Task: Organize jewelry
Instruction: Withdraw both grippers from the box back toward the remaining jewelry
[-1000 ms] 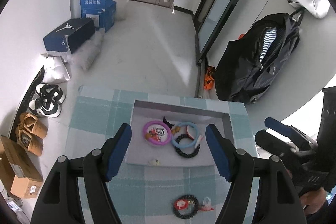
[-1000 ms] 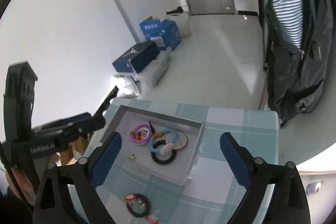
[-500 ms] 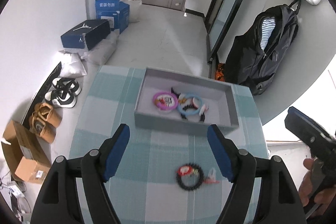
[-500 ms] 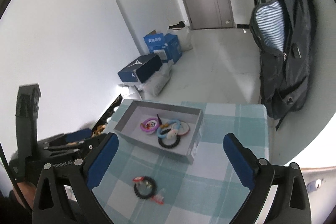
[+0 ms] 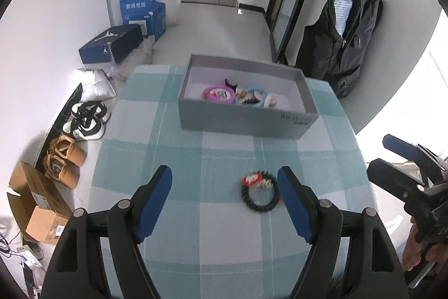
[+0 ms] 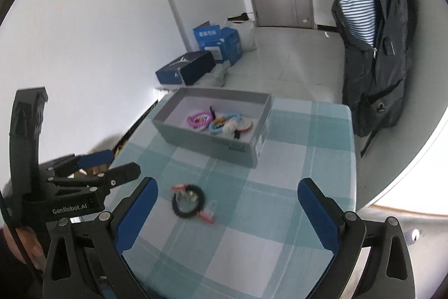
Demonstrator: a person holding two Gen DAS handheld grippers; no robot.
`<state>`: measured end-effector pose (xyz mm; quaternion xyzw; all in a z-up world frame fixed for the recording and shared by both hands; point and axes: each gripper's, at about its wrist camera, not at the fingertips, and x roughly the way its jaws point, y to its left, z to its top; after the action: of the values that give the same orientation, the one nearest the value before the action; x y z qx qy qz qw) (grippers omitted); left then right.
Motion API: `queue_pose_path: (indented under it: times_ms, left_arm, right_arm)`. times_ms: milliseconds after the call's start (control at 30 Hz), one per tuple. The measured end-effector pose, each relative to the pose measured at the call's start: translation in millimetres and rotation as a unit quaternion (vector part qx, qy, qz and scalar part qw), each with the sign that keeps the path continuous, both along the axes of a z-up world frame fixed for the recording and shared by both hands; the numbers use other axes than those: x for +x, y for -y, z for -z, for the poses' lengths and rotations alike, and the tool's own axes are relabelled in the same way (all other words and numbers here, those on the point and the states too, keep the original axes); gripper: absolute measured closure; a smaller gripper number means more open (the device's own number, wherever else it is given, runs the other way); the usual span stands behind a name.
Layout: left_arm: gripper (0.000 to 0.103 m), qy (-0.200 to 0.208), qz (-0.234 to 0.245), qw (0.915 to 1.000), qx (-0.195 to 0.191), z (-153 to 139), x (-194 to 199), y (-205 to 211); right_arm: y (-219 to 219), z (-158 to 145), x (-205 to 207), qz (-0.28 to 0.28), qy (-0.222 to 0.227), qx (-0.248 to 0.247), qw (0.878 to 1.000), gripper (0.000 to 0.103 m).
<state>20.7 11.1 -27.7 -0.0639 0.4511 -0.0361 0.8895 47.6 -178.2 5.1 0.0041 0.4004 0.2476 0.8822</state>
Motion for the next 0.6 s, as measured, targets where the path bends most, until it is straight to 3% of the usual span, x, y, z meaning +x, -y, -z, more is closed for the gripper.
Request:
queue_pose_path:
  times_ms: [233,300,433,500,600]
  left_arm:
    - [0.029,-0.023,0.028,0.9989,0.028,19.5,-6.7,-0.1]
    - [0.029,-0.032,0.032,0.9987,0.024,22.2,-5.3,-1.9]
    - [0.029,-0.042,0.028,0.9987,0.01,22.2,-3.7,-5.9]
    - [0.029,-0.045,0.029,0.9986,0.003,21.7,-2.7,-6.9]
    - [0.029,-0.043,0.03,0.9986,0.008,20.3,-2.1,-7.7]
  right_arm:
    - [-14.2,30.6,-7.1,-0.037,-0.03,-0.019,0.999,0.004]
    - [-21.0,44.2,-6.3,-0.048,-0.047,-0.041,0.997,0.015]
    - [-27.4,64.9,0.8,-0.05,-0.078,-0.054,0.994,0.021]
    - [-30.5,70.4,4.3,-0.052,-0.089,-0.053,0.993,0.032]
    - [-38.5,77.9,8.3,-0.06,-0.101,-0.056,0.992,0.038]
